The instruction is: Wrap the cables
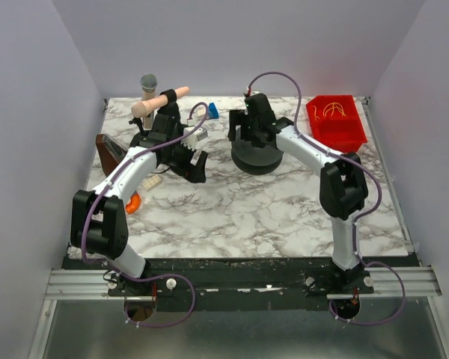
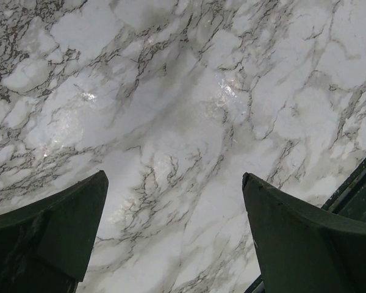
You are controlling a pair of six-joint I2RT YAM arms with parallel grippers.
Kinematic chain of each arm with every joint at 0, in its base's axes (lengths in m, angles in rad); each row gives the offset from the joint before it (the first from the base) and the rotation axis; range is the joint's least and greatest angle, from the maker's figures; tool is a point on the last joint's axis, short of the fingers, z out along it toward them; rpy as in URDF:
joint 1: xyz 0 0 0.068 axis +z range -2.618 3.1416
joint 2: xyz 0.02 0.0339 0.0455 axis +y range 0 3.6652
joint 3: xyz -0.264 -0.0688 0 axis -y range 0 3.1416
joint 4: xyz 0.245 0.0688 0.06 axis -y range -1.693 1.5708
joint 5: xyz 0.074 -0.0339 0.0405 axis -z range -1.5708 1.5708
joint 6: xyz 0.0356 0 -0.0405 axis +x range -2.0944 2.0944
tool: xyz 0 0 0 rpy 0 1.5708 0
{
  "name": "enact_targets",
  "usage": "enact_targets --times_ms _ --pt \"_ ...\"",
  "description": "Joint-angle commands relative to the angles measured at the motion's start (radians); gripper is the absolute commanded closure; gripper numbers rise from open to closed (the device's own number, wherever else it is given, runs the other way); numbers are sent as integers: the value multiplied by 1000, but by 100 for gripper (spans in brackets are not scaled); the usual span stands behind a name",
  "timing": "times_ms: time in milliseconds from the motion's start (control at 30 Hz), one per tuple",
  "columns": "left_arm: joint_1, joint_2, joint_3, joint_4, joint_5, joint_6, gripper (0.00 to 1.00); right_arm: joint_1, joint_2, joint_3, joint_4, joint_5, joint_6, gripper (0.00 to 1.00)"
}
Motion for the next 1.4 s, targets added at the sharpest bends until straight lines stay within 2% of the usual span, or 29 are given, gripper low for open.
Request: enact_targets --times_ms 0,167,267,367,500,567,667,767,900,1033,1367 --pt "8 -58 -27 78 -49 28 1 -3 -190 -117 108 -53 -95 0" --pt "47 -179 -205 402 -198 -70 1 -60 -516 -562 419 -38 -224 0" --pt "80 -276 -355 660 -256 -134 1 -192 -720 -791 519 -99 -222 0" --pt "103 -325 -495 924 -334 -272 1 -317 -869 -1001 640 -124 -243 0" --pt "107 -279 -526 991 -488 -328 1 -440 -1024 -1249 841 -127 -249 0" --pt "106 -275 -569 1047 -537 -322 1 -489 -1070 -1343 906 -63 -255 0" --pt "109 -278 -650 1179 -582 -314 1 -525 -1098 -1440 984 41 -260 0" --pt "112 -264 -698 1286 -614 -311 1 -534 -1101 -1564 1158 100 -264 0" --pt "121 -233 -690 1279 -611 -321 1 -536 -1054 -1656 1374 151 -258 0" --pt "147 -251 -718 1314 -563 -334 1 -536 -1037 -1655 1397 96 -275 0" --pt "160 -282 -762 1369 -516 -334 1 -536 -1043 -1664 1411 69 -278 0"
